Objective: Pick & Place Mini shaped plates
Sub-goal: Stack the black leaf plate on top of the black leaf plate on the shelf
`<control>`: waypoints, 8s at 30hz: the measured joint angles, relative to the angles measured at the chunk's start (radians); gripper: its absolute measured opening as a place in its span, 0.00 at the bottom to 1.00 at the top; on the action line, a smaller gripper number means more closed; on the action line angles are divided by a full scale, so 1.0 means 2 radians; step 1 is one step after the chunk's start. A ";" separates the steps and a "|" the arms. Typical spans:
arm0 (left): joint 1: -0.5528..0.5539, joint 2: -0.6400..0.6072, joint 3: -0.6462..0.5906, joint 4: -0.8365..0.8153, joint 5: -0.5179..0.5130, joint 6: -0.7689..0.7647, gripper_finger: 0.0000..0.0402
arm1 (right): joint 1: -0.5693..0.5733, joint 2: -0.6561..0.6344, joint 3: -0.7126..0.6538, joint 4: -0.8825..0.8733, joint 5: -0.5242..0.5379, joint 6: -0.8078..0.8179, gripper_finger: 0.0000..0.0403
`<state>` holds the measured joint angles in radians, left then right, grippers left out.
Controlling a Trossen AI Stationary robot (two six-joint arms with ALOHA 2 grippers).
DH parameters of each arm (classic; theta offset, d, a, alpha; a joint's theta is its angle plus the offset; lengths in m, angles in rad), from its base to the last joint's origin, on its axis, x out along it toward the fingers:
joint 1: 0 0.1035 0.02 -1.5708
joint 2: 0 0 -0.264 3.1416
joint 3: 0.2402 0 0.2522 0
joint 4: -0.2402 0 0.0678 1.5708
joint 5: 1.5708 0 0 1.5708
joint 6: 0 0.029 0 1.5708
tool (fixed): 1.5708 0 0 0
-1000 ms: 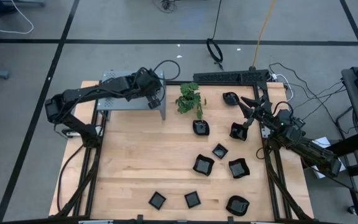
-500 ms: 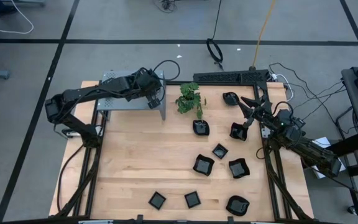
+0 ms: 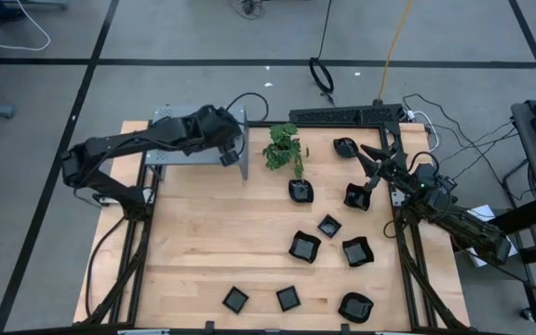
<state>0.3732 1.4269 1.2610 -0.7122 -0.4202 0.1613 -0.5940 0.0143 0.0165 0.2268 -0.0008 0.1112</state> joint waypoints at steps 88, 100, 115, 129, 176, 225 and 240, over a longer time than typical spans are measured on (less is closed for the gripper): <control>-0.475 0.179 -0.165 0.302 0.259 -0.821 0.04 | 0.000 0.001 0.000 0.002 0.000 0.000 0.32; -0.361 0.062 -0.164 0.266 0.170 -0.662 0.03 | 0.000 0.001 0.000 0.002 0.000 0.000 0.32; -0.146 -0.096 -0.163 0.265 0.013 -0.408 0.01 | 0.000 0.001 0.000 0.003 0.000 0.000 0.32; -0.177 -0.044 -0.163 0.044 0.182 -0.471 0.03 | 0.000 0.001 0.000 0.003 0.000 0.000 0.32; -0.320 0.047 -0.159 0.012 0.188 -0.090 0.31 | 0.000 0.001 0.000 0.003 0.000 0.000 0.32; -0.348 0.154 -0.160 0.042 0.062 -0.049 0.22 | 0.000 0.001 0.000 0.003 0.000 0.000 0.32; -0.347 0.154 -0.158 0.106 0.031 -0.112 0.02 | 0.000 0.001 0.000 0.003 0.000 0.000 0.32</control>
<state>-0.3210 1.7344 0.9452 -0.4993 -0.3576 -0.0617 -0.5940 0.0158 0.0166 0.2333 -0.0010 0.1112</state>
